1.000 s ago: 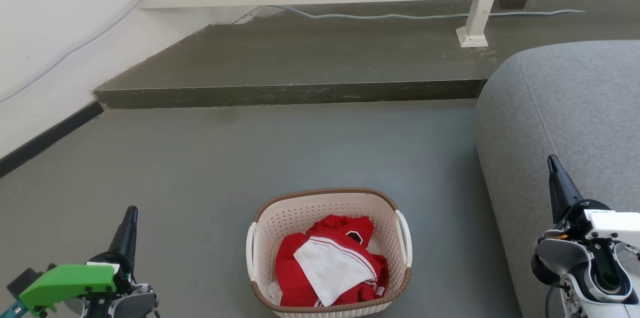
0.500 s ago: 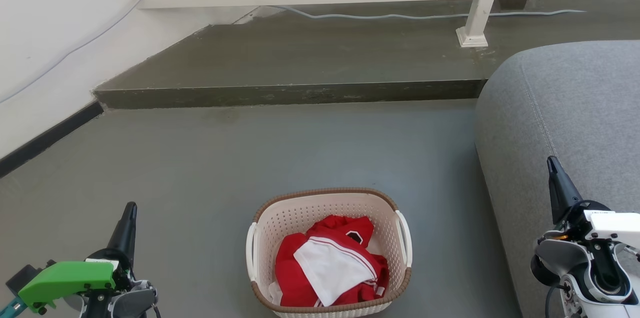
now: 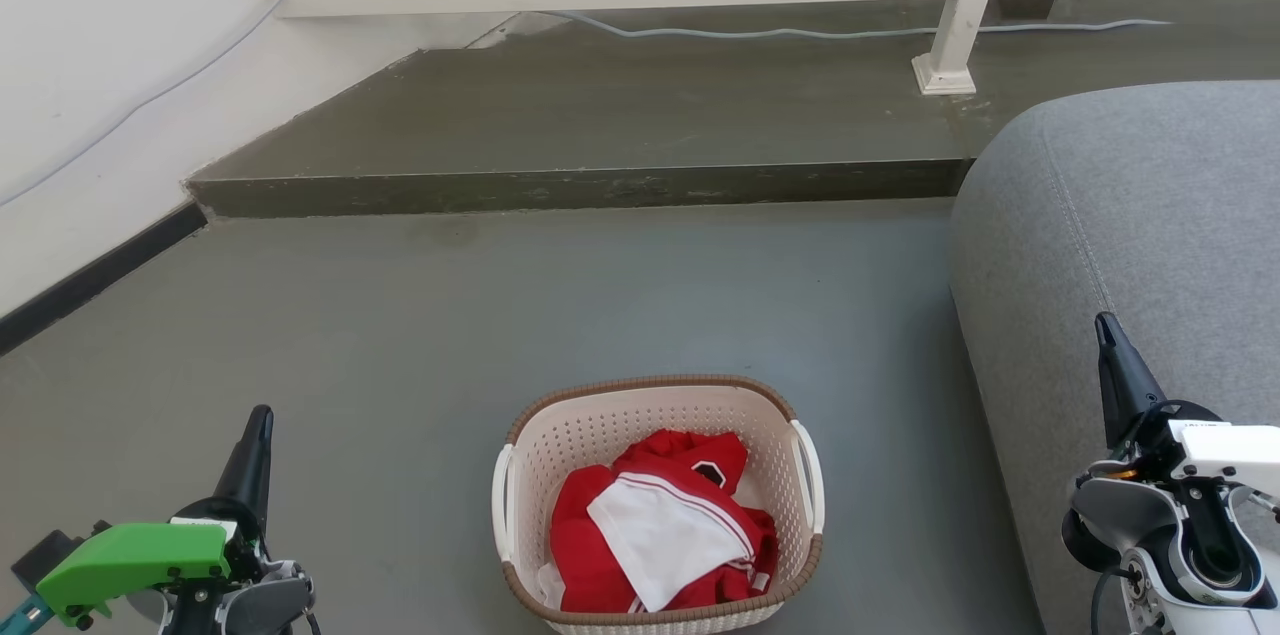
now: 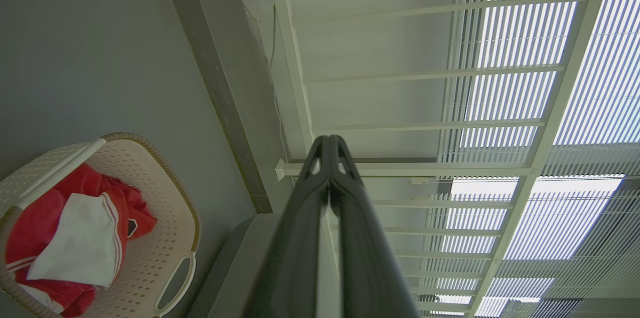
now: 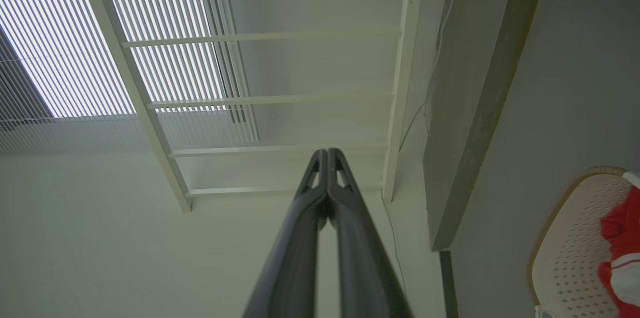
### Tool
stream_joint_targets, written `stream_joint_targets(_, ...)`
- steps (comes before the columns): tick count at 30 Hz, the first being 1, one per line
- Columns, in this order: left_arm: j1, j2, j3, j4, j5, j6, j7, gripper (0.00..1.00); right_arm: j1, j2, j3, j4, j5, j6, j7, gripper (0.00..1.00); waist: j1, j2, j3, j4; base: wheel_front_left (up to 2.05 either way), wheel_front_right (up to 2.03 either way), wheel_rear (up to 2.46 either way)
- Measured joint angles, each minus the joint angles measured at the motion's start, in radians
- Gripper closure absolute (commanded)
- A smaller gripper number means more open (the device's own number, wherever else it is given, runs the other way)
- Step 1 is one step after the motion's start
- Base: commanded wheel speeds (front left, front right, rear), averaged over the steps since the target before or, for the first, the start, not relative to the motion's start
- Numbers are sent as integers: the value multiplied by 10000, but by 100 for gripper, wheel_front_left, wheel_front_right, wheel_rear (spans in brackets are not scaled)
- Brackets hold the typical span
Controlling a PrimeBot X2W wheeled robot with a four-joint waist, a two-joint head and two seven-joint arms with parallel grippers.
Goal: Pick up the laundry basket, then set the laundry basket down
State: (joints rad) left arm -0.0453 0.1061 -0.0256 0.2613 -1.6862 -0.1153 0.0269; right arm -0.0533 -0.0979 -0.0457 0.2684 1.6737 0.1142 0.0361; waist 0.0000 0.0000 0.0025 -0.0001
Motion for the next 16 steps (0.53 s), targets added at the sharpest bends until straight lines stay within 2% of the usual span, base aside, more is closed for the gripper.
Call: stream_joint_targets(16, -7, -2, 21, 63, 0, -2, 0, 100, -2, 4, -13, 25, 0, 0, 2, 100, 0, 0, -1, 0, 0, 0, 0)
